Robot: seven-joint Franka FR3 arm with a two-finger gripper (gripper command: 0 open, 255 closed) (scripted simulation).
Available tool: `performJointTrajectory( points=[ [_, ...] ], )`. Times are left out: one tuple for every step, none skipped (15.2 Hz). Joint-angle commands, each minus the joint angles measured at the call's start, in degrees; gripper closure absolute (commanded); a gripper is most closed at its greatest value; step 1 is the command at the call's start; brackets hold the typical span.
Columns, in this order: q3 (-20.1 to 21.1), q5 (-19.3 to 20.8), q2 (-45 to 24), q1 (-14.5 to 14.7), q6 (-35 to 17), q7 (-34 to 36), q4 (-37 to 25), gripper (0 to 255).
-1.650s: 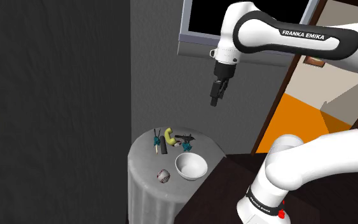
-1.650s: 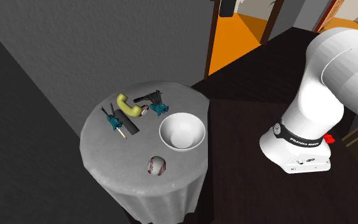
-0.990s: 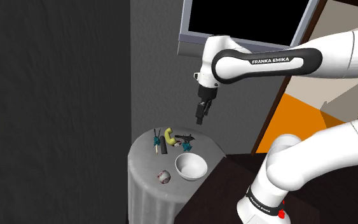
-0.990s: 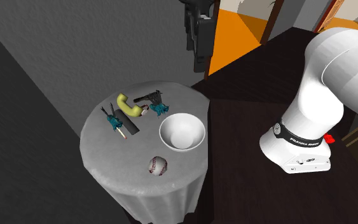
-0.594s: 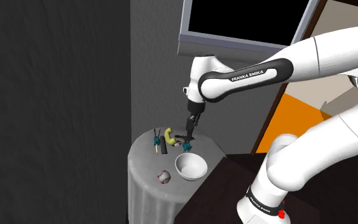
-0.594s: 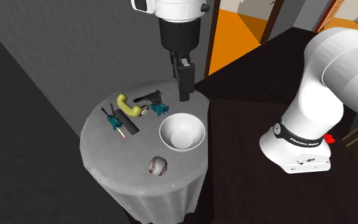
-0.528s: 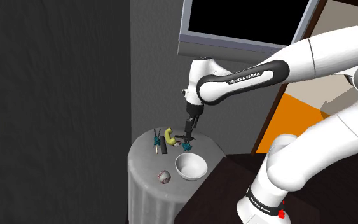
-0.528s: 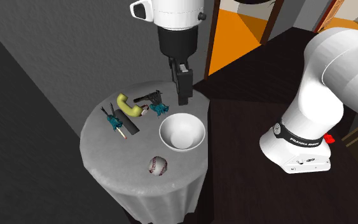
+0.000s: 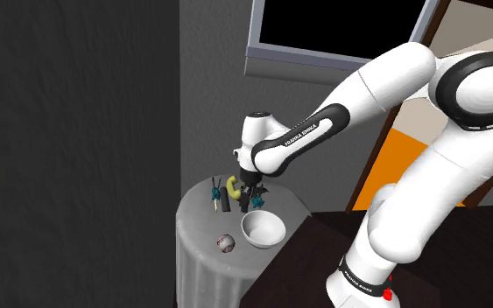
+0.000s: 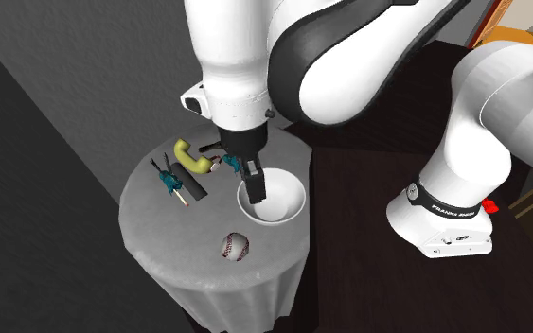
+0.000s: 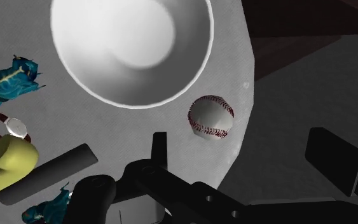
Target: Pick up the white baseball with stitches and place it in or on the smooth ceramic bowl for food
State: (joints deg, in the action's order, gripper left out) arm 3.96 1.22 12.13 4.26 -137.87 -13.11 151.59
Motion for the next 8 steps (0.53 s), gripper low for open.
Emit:
performJointTrajectory(
  points=[
    [0.3, 0.4, -4.6, 0.2, -4.0, -0.3, -0.6, 0],
    [0.5, 0.7, -7.1, 0.3, -6.0, -0.2, -1.0, 0],
    [0.7, 1.1, -9.5, 0.4, -7.8, -0.2, -1.6, 0],
    [0.8, 1.5, -12.0, 0.5, -9.6, -0.1, -2.2, 0],
    [0.9, 2.0, -14.5, 0.7, -11.4, 0.1, -2.9, 0],
    [1.0, 2.5, -17.0, 0.8, -13.0, 0.3, -3.6, 0],
    [1.1, 3.1, -19.6, 1.0, -14.6, 0.5, -4.5, 0],
    [1.1, 3.8, -22.1, 1.2, -16.1, 0.8, -5.4, 0]
  ],
)
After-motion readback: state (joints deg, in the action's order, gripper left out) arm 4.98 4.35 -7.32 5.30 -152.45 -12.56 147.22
